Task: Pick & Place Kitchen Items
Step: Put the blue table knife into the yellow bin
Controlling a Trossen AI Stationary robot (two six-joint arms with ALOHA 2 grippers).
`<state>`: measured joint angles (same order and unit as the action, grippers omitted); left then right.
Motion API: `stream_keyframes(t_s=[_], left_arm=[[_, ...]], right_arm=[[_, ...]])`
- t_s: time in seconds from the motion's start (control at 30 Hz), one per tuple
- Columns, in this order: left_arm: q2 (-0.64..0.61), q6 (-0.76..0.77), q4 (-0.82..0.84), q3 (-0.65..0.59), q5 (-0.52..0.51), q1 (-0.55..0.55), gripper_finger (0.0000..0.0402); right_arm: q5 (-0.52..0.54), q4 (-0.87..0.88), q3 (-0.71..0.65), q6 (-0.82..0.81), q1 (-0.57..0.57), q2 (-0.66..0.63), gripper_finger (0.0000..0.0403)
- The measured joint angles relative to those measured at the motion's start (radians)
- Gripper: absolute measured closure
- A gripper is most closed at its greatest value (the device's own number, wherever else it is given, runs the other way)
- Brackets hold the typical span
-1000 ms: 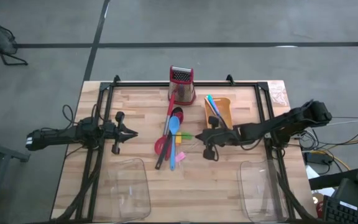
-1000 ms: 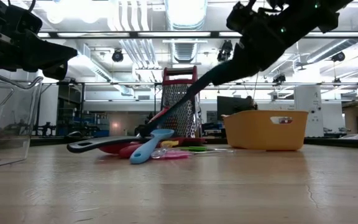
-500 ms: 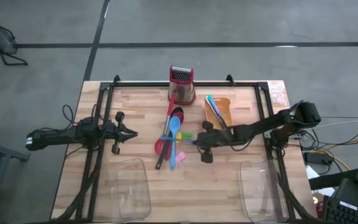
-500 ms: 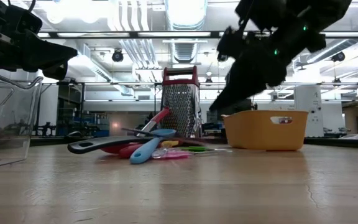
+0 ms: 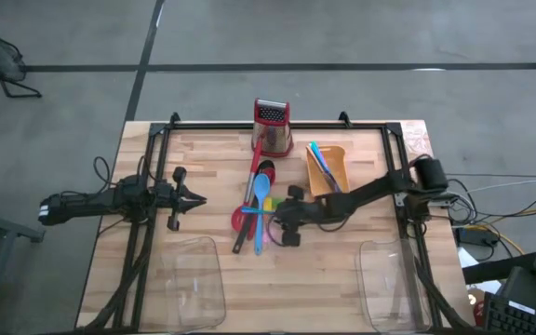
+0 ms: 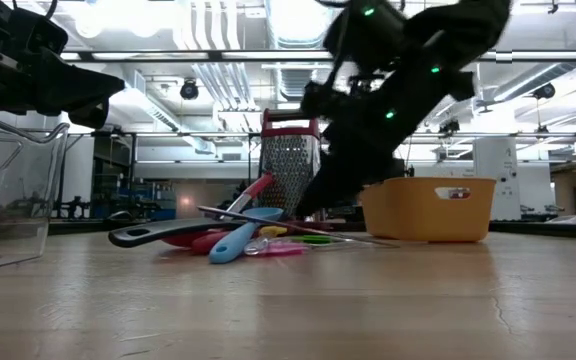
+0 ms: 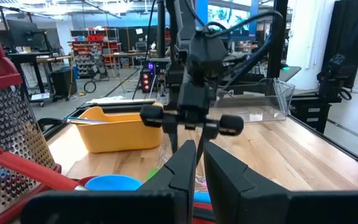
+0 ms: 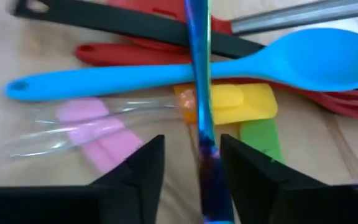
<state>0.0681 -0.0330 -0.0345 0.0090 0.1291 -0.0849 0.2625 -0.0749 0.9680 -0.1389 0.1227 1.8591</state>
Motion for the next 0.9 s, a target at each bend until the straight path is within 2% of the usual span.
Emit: stream_keyframes(t_s=[0.17, 0.33, 0.6, 0.9], left_arm=[[0.000, 0.000, 0.000, 0.000, 0.000, 0.000, 0.0362], [0.000, 0.000, 0.000, 0.000, 0.000, 0.000, 0.0362], [0.000, 0.000, -0.001, 0.000, 0.000, 0.000, 0.0362], [0.000, 0.000, -0.001, 0.000, 0.000, 0.000, 0.0362]], right_arm=[[0.003, 0.105, 0.094, 0.042, -0.019, 0.081, 0.0196], [0.007, 0.125, 0.152, 0.068, -0.030, 0.146, 0.0200], [0.048, 0.177, 0.206, 0.113, -0.030, 0.174, 0.0266], [0.057, 0.236, 0.198, 0.115, -0.031, 0.089, 0.0362]])
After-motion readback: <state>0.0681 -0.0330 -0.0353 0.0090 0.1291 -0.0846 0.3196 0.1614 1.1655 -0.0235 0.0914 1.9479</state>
